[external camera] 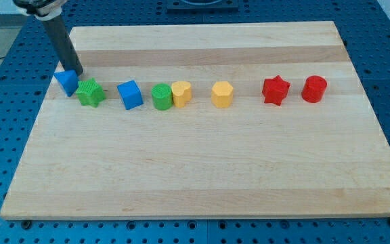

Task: Adjust the red blocks in a straight line

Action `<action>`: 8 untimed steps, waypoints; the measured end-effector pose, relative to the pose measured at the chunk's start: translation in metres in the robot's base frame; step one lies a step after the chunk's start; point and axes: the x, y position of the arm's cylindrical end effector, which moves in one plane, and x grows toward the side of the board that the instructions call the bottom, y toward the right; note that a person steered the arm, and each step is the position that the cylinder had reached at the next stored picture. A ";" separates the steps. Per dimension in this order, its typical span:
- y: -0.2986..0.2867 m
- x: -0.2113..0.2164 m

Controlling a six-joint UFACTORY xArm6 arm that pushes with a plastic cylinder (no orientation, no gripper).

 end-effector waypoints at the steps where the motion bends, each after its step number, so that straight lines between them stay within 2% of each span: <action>1: -0.001 0.016; 2: -0.003 0.011; 3: 0.032 -0.025; 4: 0.110 -0.025; 5: 0.182 0.014; 8: 0.190 0.026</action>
